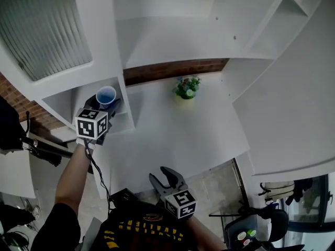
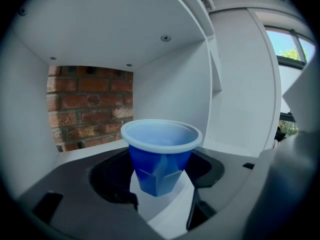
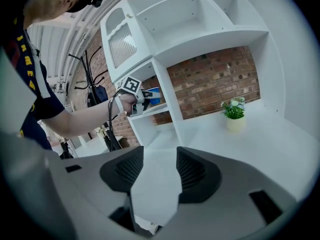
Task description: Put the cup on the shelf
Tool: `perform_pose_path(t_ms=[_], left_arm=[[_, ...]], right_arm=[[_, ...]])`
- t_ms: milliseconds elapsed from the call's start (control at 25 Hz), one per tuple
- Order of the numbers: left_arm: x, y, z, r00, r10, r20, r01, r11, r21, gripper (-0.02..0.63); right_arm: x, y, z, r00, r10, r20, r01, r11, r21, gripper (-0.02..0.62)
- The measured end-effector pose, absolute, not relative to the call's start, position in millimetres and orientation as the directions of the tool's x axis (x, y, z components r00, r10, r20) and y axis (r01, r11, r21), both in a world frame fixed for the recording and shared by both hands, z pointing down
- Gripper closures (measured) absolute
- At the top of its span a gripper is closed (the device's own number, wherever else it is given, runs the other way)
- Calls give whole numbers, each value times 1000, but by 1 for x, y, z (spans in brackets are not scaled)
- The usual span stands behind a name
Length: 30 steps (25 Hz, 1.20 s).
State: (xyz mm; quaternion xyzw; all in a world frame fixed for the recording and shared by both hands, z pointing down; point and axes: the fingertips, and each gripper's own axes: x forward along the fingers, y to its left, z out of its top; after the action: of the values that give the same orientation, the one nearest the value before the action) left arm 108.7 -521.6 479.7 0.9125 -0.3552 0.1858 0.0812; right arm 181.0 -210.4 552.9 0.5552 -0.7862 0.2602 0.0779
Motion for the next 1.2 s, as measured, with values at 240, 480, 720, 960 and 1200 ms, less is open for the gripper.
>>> perform_pose_path(t_ms=[240,480,720,960,1200], left_arm=[[115,-527,500,647,-598,473,-681,-732,6,310],[120,-529,511,626,-576,526,-667,-745,-22,310],[121,-530,515,607,-554,570,-670,-742,-7,308],[120,-532,515,609,-557,564,-680,-733,10,307],[117,-527,517,577,-579,576,-682,-730,-50,273]], right_arm=[[189,-215,555,-363,-837,410,-914,236,-330,391],[188,-220,557,-370,-833,412,-910,235,-343,391],[185,-223,556,-374,-833,407,-908,239,-345,391],[183,-223,549,-365,-851,379,-908,234,-348,391],[180,-217,550,-359,-848,390,-914,235,-329,391]])
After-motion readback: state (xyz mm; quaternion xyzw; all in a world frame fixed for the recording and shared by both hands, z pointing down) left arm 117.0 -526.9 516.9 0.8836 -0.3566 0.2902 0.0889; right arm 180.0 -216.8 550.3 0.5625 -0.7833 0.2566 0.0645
